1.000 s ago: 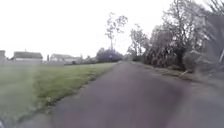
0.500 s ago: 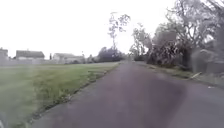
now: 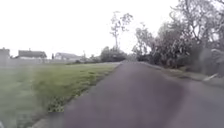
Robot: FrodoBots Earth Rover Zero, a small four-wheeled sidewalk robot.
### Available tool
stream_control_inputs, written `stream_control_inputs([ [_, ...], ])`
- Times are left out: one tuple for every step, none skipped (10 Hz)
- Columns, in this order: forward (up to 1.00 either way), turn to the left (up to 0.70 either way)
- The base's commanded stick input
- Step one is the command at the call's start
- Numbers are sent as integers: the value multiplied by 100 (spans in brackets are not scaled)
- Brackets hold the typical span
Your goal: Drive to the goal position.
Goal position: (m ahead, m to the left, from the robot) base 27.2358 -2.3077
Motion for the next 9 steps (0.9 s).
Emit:
stream_control_inputs([
  [85,-34],
  [85,-34],
  [85,-34],
  [85,-34],
  [85,-34],
  [85,-34],
  [85,-34],
  [85,-34],
  [85,-34],
])
